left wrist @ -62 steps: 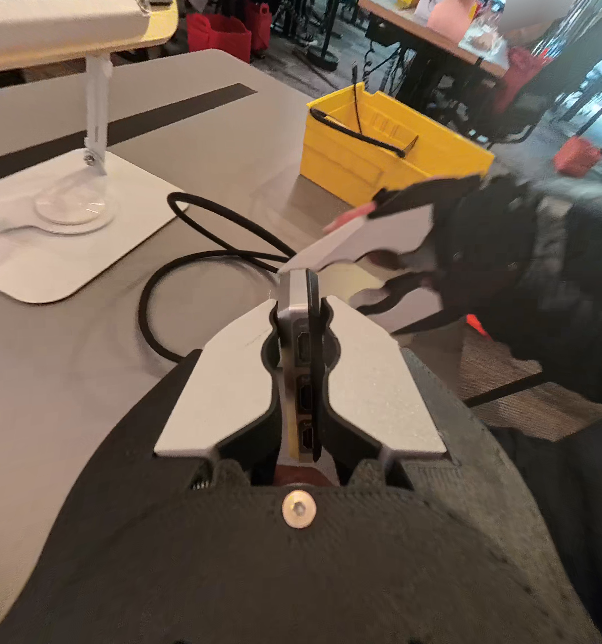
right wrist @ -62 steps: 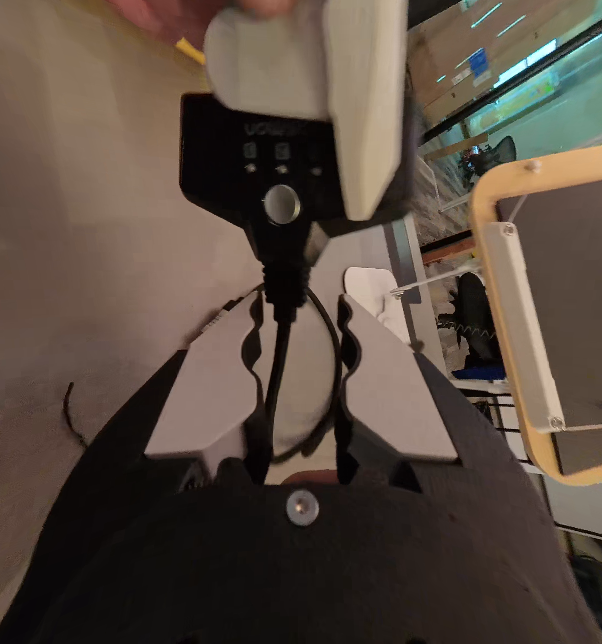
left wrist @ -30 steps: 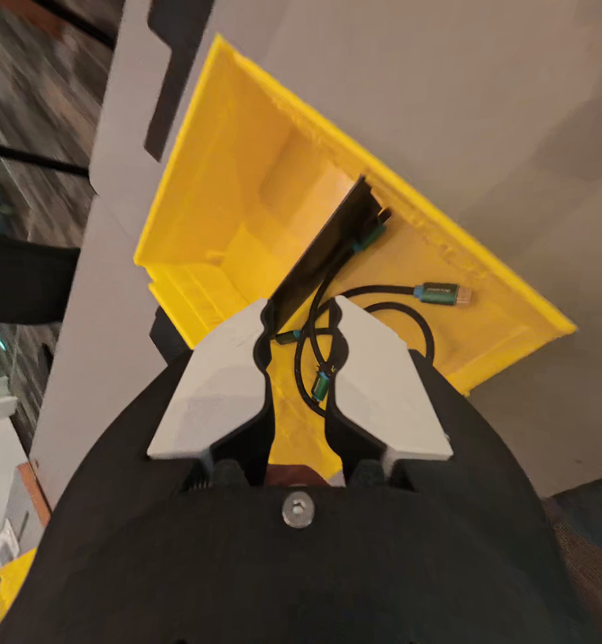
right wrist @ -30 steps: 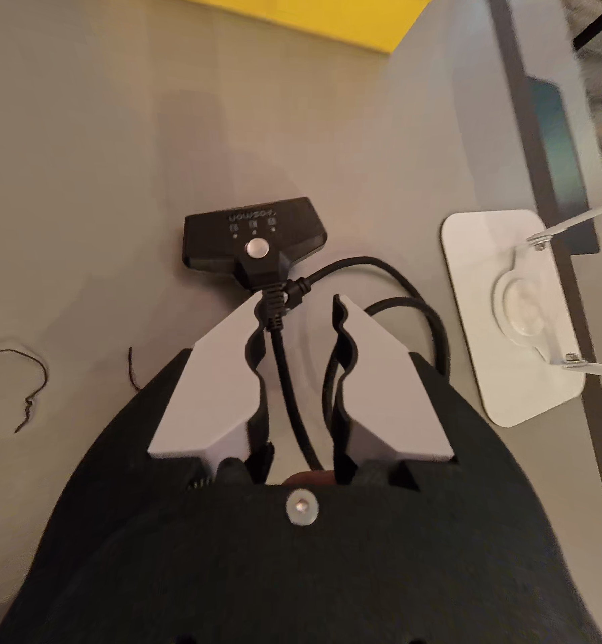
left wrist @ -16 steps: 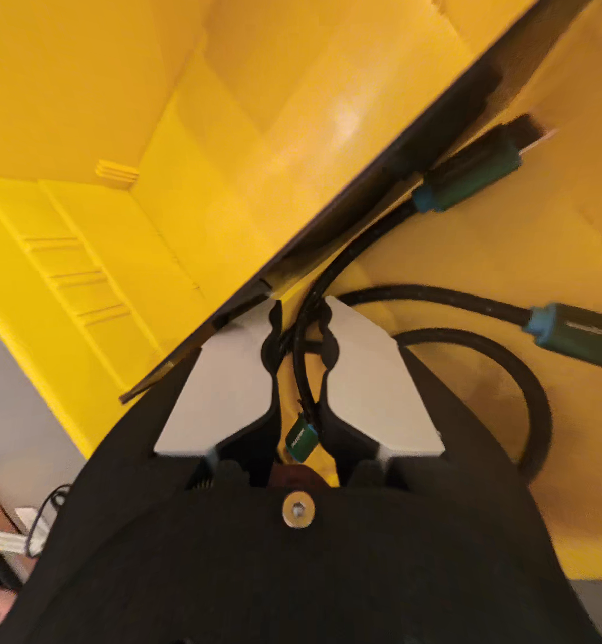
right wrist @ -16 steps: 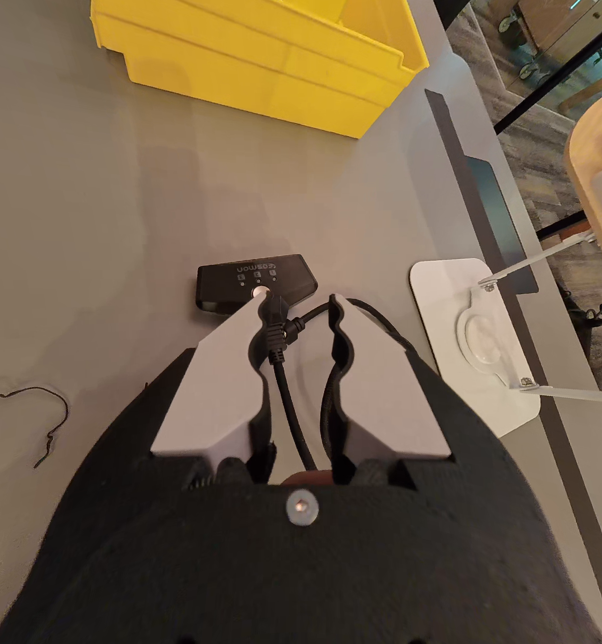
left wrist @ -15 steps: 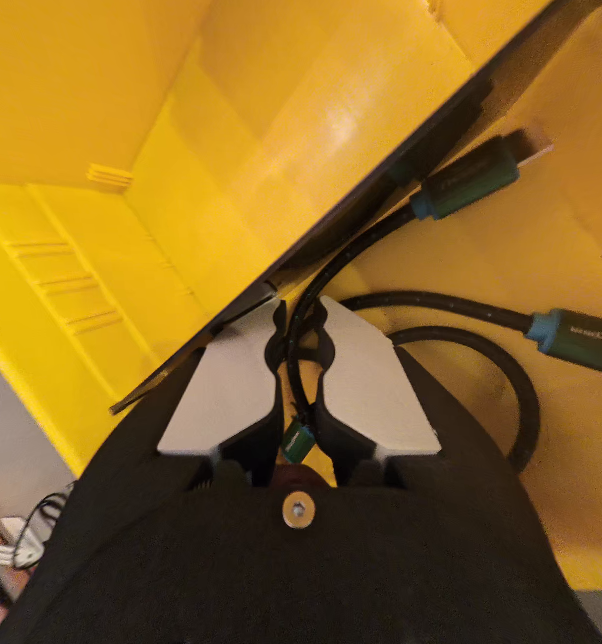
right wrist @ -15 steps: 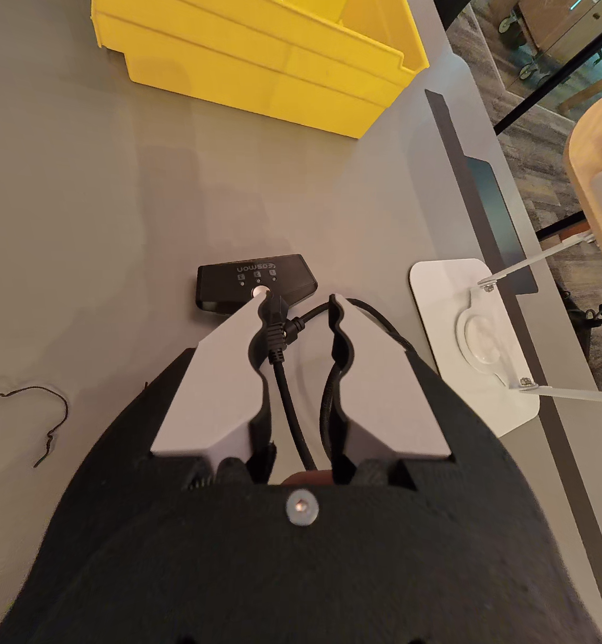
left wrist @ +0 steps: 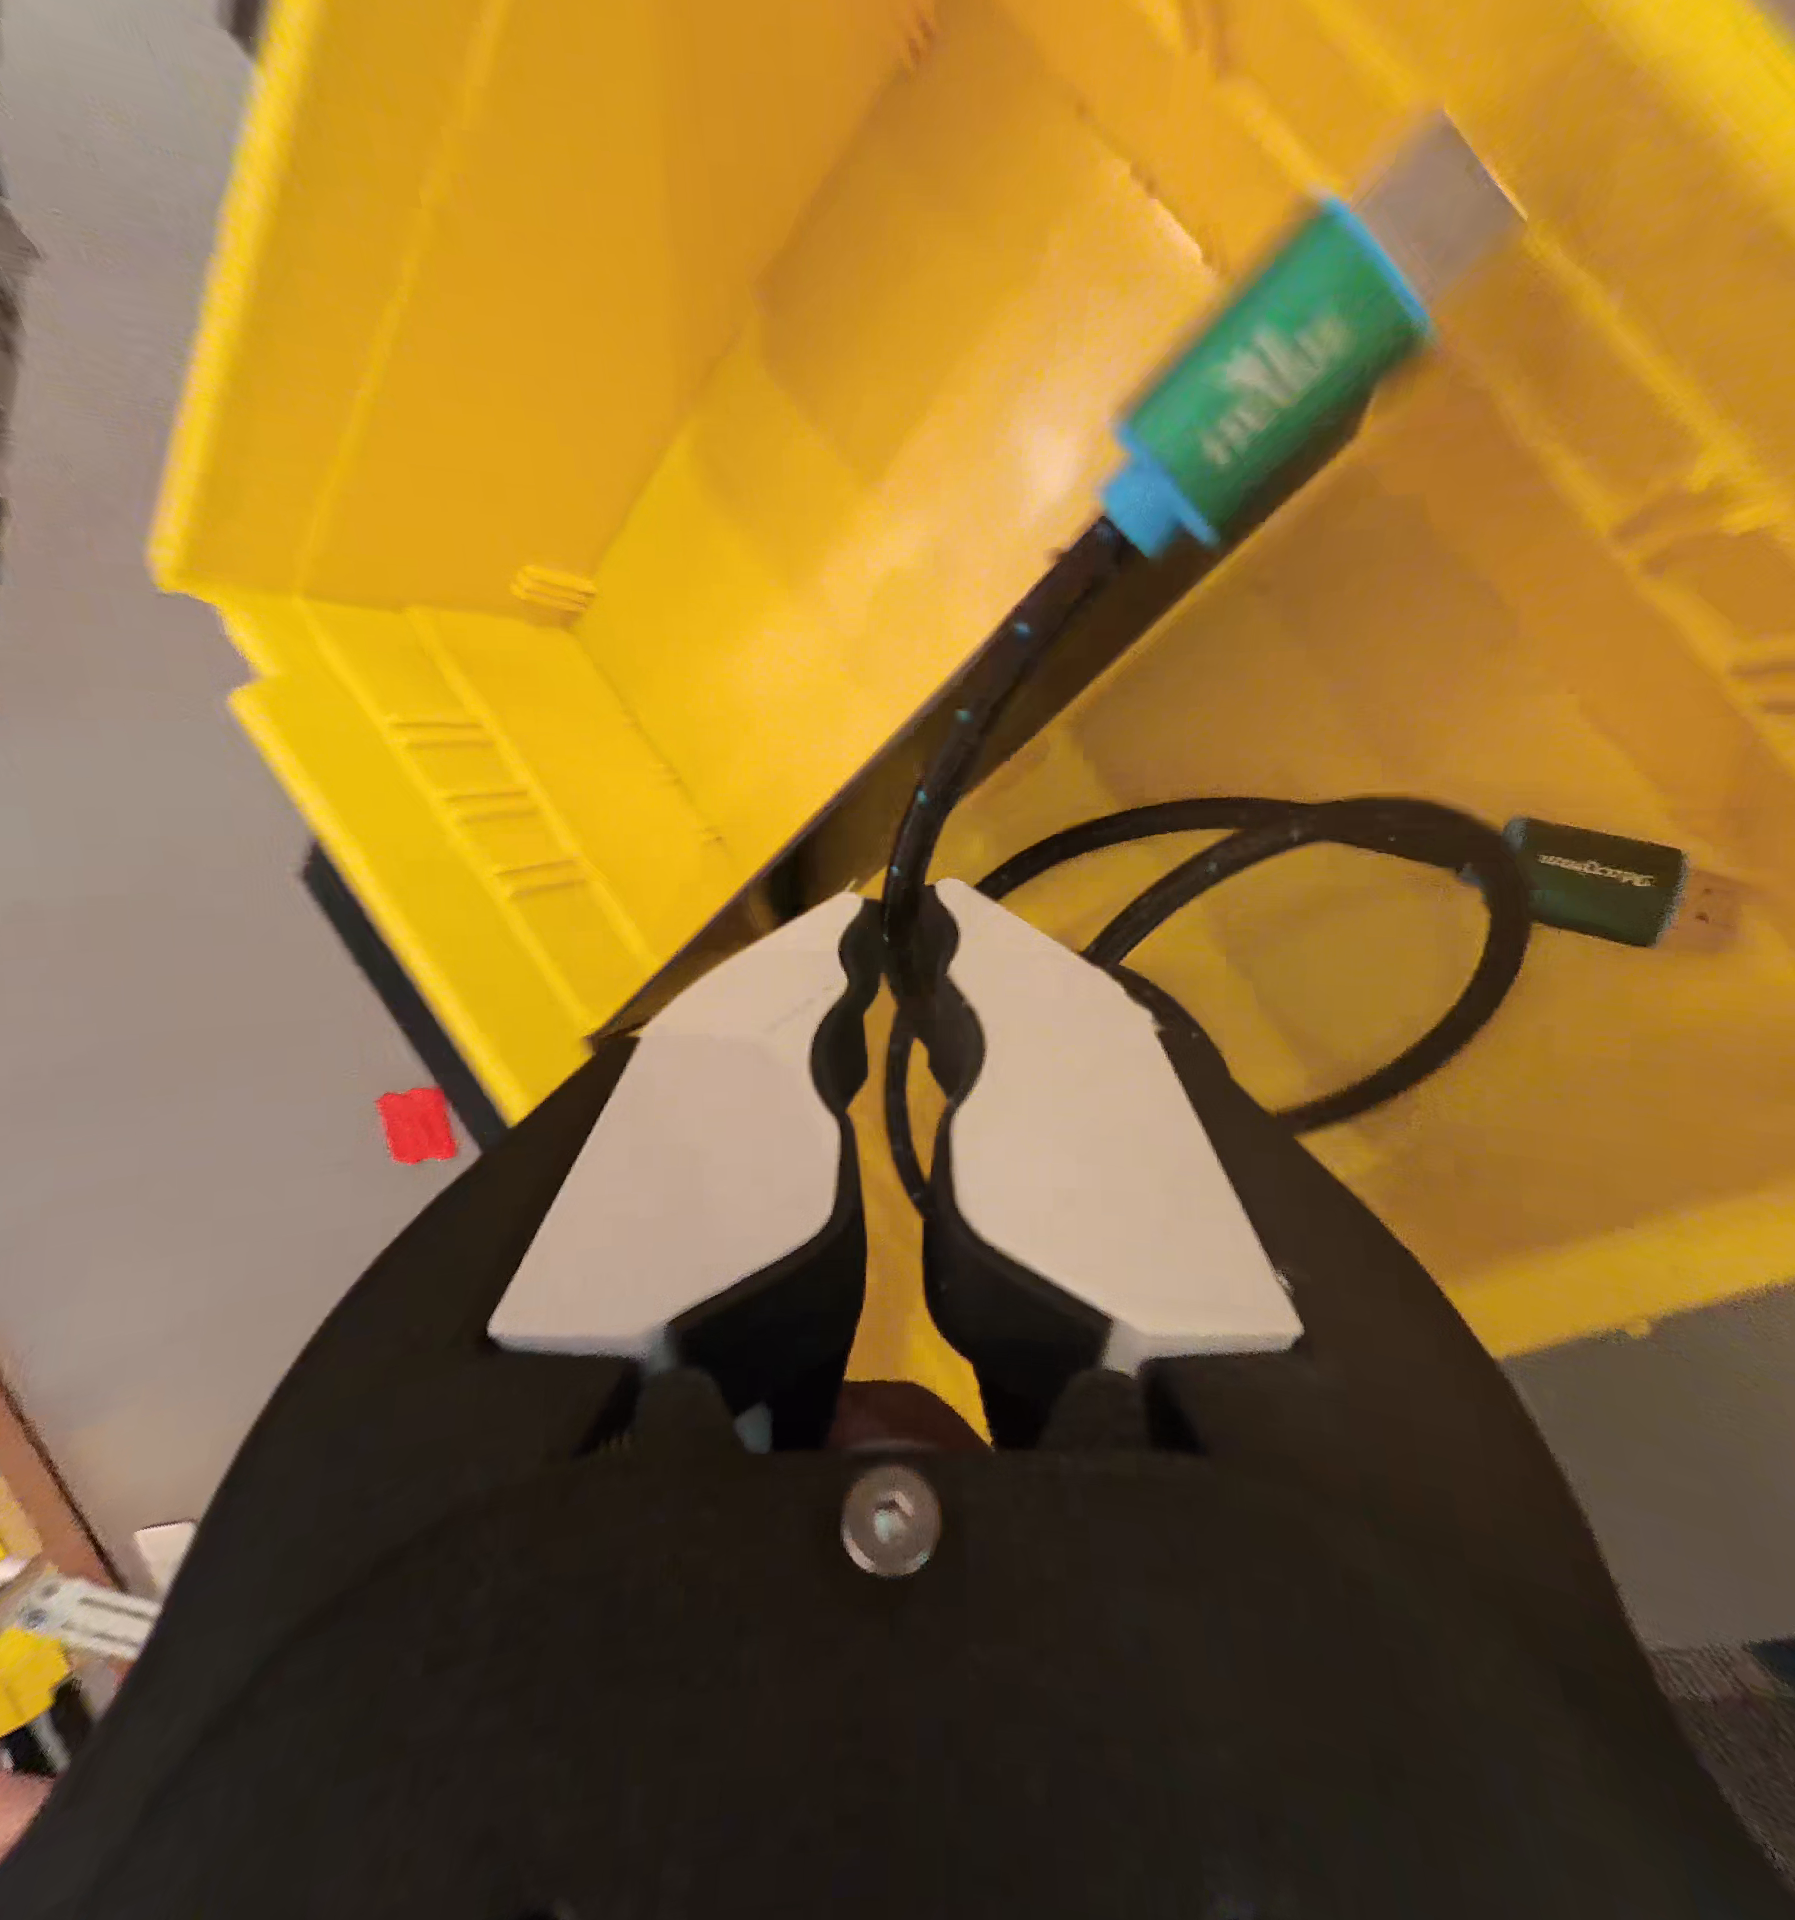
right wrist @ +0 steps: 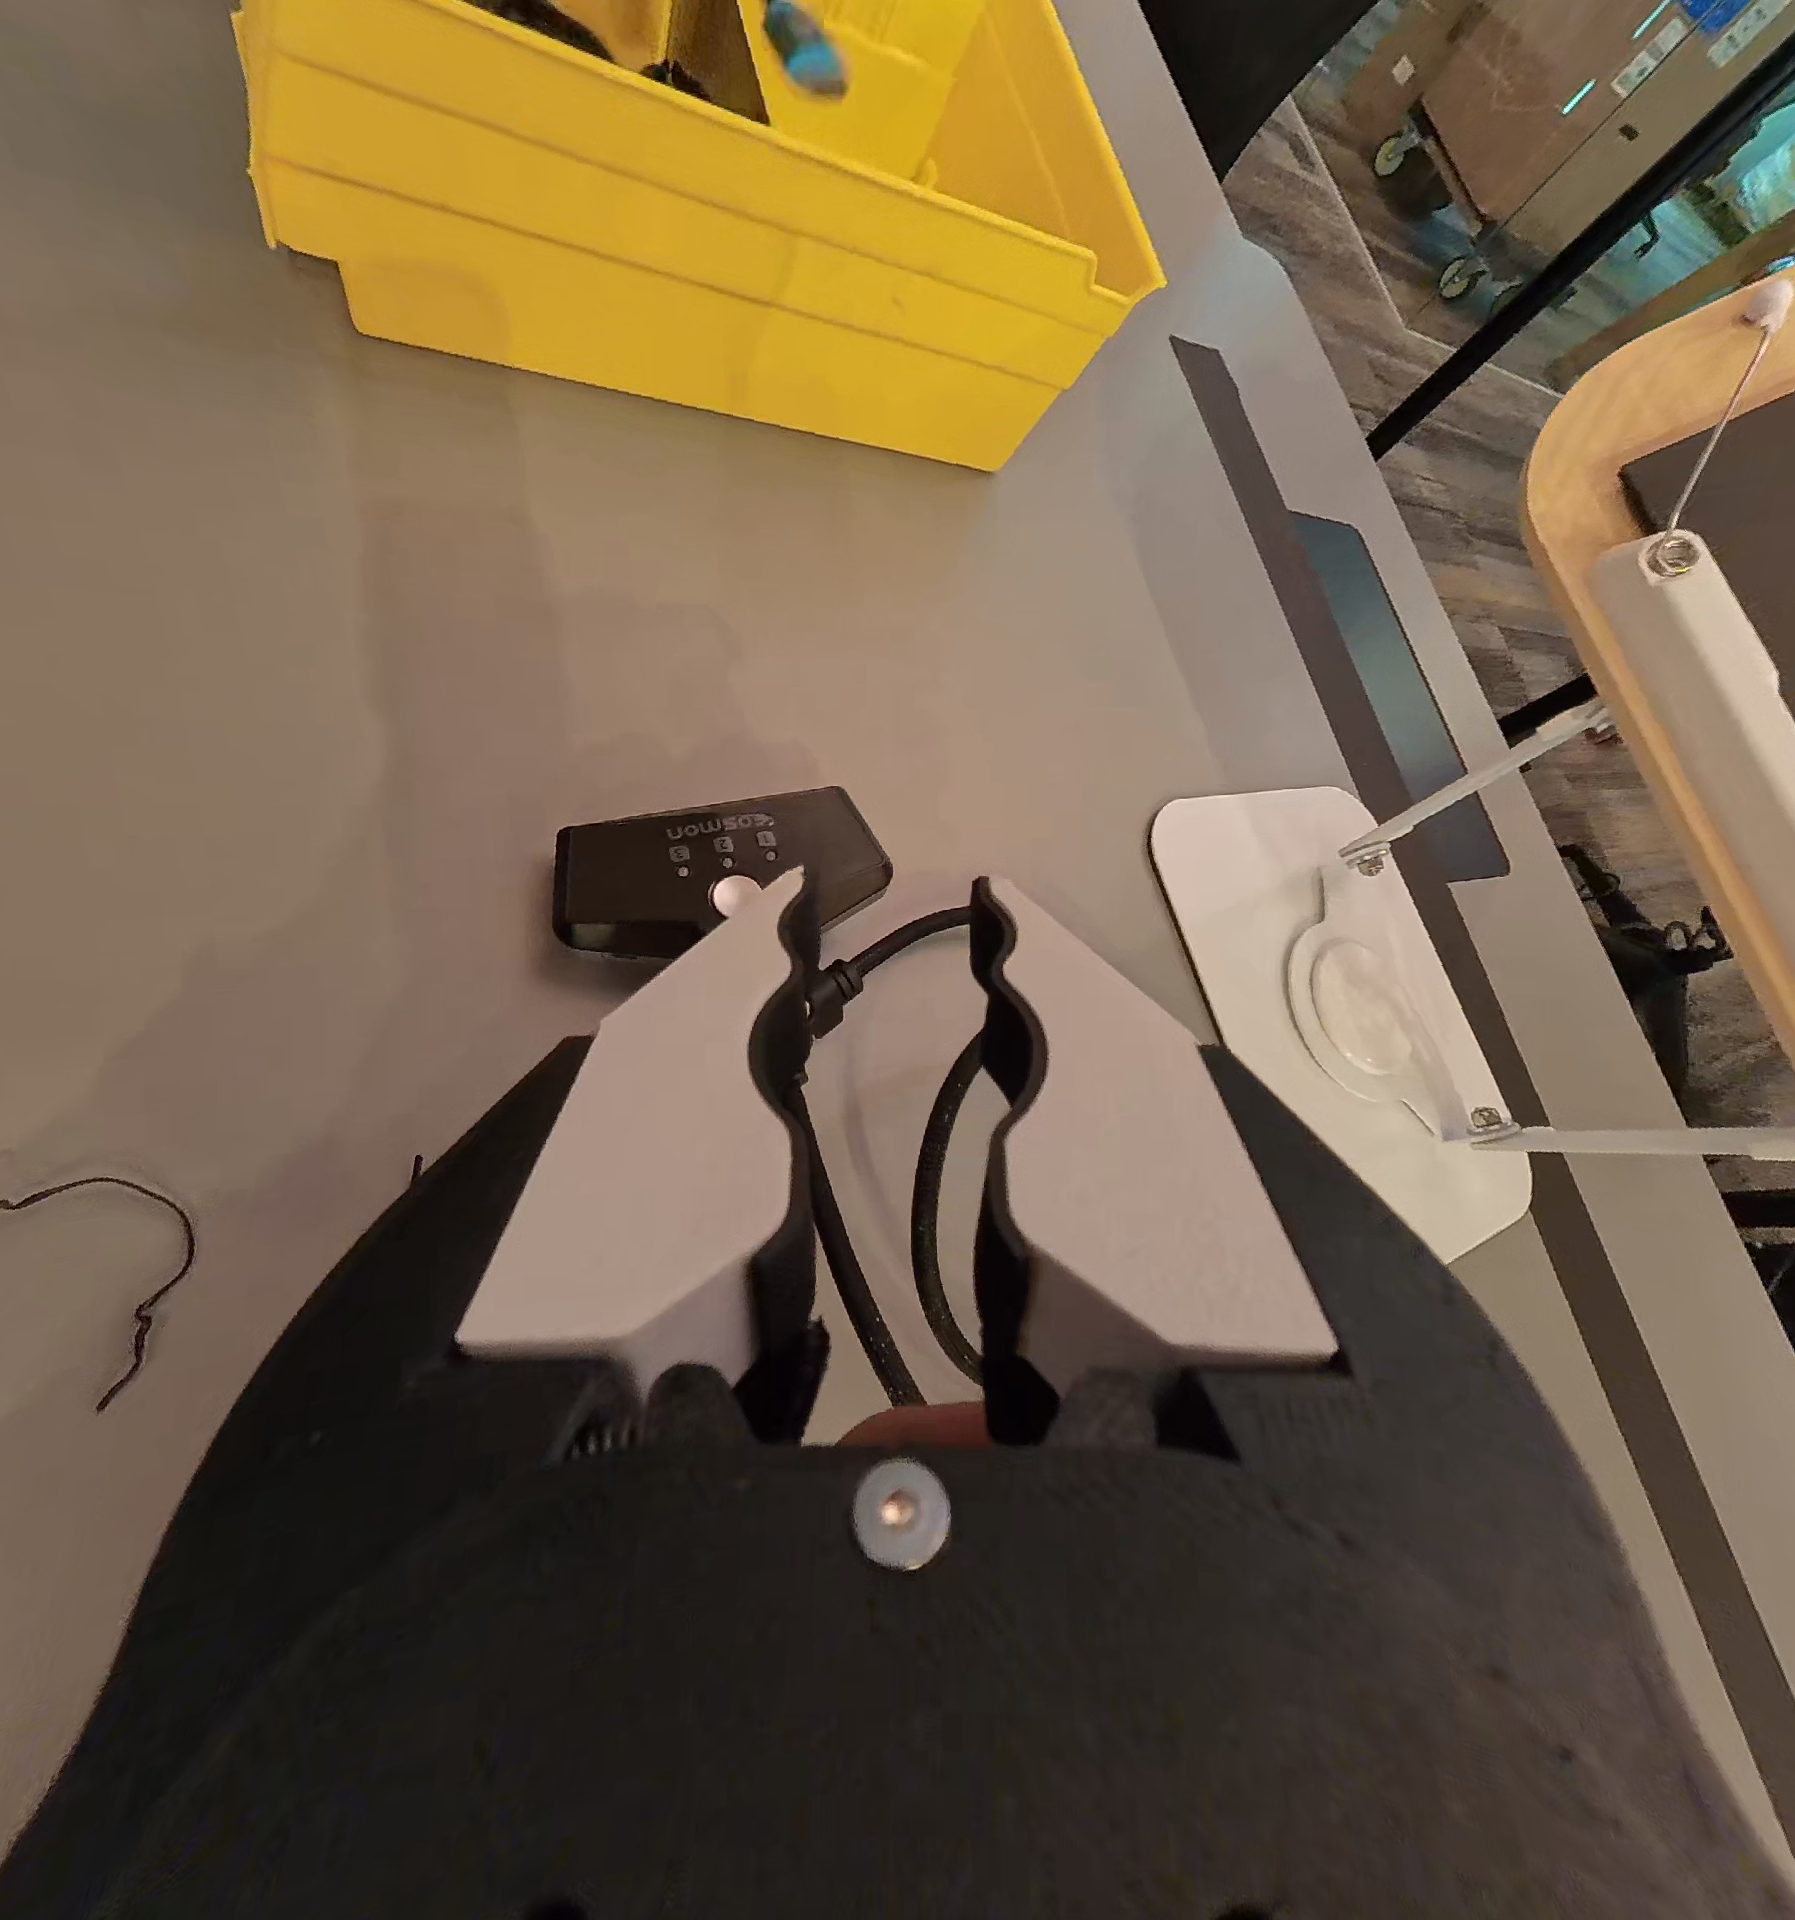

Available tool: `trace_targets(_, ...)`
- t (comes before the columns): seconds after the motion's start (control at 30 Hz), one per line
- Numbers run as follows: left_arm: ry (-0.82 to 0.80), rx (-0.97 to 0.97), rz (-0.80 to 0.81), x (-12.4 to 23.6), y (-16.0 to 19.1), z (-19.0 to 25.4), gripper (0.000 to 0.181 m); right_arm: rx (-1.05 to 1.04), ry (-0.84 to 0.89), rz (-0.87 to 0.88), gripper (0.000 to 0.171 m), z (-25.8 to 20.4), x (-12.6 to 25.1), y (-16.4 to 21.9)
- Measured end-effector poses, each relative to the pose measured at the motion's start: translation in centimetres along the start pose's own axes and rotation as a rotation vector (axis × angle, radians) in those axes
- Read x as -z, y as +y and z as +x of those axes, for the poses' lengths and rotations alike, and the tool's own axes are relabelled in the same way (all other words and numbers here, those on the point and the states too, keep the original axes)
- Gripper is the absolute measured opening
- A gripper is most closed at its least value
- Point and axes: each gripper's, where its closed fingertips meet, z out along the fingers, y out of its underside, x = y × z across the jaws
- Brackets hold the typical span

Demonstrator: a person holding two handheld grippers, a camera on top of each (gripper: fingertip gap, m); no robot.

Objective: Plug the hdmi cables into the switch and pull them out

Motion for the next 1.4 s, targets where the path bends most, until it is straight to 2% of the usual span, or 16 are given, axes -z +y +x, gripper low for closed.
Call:
trace_targets(0.37, -0.224, -0.033, 0.233, 10.9, -4.8, -3.4, 0.005, -0.004, 0.036, 0.101, 0.027, 0.4, 1.2, -2.7)
trace_targets(0.47, -0.231, -0.059, 0.332, 13.7, -7.4, -2.1, 0.005, 0.008, 0.058, 0.199, 0.027, 0.3, 2.1, -5.3)
trace_targets(0.57, -0.228, -0.114, 0.433, 16.3, -10.7, 0.4, 0.005, 0.0, 0.067, 0.344, 0.04, -0.2, 3.4, -9.2)
trace_targets(0.63, -0.207, -0.16, 0.491, 17.4, -12.8, 2.8, 0.005, 0.02, 0.092, 0.416, 0.041, -0.4, 4.2, -11.5)
trace_targets(0.73, -0.149, -0.217, 0.555, 17.9, -15.4, 6.6, 0.005, 0.034, 0.143, 0.499, 0.042, 0.0, 5.3, -14.0)
trace_targets(0.87, -0.092, -0.262, 0.601, 17.1, -17.9, 10.1, 0.005, 0.022, 0.163, 0.514, 0.041, 0.6, 5.5, -14.3)
trace_targets(0.93, -0.077, -0.267, 0.618, 16.6, -18.6, 11.1, 0.005, 0.005, 0.154, 0.515, 0.029, 0.5, 5.5, -14.1)
trace_targets(1.0, -0.072, -0.262, 0.638, 16.4, -19.1, 11.7, 0.005, -0.041, 0.13, 0.507, 0.017, 0.4, 5.4, -13.6)
trace_targets(1.1, -0.07, -0.263, 0.637, 15.9, -19.3, 12.1, 0.005, -0.19, 0.067, 0.529, 0.016, 0.9, 5.3, -13.1)
trace_targets(1.33, -0.028, -0.276, 0.642, 14.9, -19.2, 12.4, 0.007, -0.284, -0.008, 0.545, 0.015, 1.3, 4.3, -11.8)
trace_targets(1.4, -0.032, -0.285, 0.662, 14.9, -19.3, 12.2, 0.017, -0.294, -0.022, 0.54, 0.014, 1.3, 3.7, -11.3)
